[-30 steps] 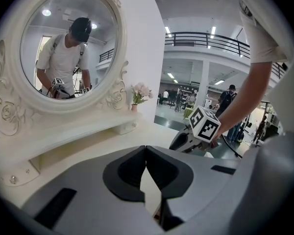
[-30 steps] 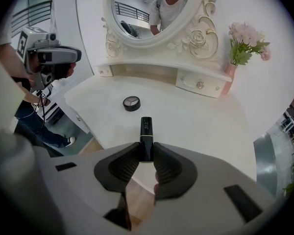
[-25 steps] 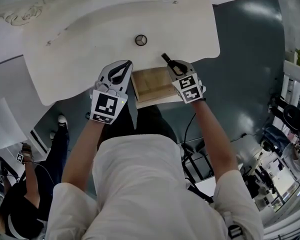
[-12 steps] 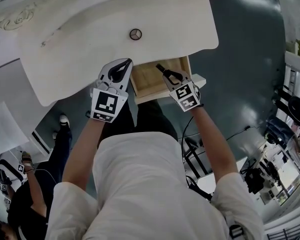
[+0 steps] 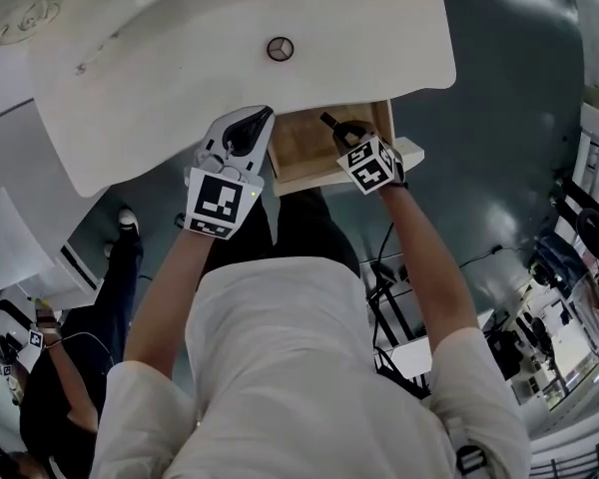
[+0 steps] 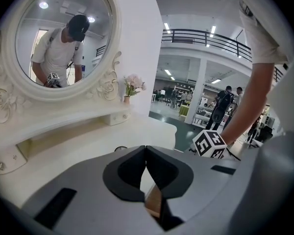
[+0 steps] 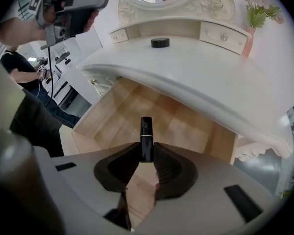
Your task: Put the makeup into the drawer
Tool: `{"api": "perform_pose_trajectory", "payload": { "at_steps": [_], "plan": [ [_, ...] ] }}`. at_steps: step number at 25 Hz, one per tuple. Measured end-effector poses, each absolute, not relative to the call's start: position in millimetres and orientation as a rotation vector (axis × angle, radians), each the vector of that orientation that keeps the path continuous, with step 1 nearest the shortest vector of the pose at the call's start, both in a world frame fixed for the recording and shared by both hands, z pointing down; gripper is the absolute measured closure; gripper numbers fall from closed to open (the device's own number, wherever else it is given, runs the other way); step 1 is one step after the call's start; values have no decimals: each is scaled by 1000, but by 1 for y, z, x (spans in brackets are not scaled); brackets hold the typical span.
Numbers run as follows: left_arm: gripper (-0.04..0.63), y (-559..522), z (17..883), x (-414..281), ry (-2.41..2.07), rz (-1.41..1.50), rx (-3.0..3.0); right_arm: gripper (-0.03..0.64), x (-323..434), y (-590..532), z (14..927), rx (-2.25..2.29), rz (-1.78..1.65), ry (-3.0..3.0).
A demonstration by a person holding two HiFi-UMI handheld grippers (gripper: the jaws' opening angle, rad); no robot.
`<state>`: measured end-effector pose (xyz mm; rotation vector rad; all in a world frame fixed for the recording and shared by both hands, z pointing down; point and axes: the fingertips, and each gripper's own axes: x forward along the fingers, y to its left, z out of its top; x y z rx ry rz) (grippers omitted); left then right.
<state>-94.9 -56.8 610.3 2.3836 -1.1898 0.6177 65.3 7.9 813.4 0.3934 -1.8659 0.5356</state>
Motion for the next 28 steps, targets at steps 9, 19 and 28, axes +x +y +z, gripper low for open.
{"api": "perform_pose_trajectory", "payload": {
  "at_steps": [9, 19, 28],
  "plan": [
    [580, -44, 627, -99, -1180, 621, 2344, 512, 69, 8, 848, 386, 527, -1774],
    [580, -39, 634, -113, -1181, 628, 2325, 507, 75, 7, 869, 378, 525, -1707],
    [580, -32, 634, -111, -1173, 632, 2336, 397, 74, 7, 861, 358, 546, -1702]
  ]
}}
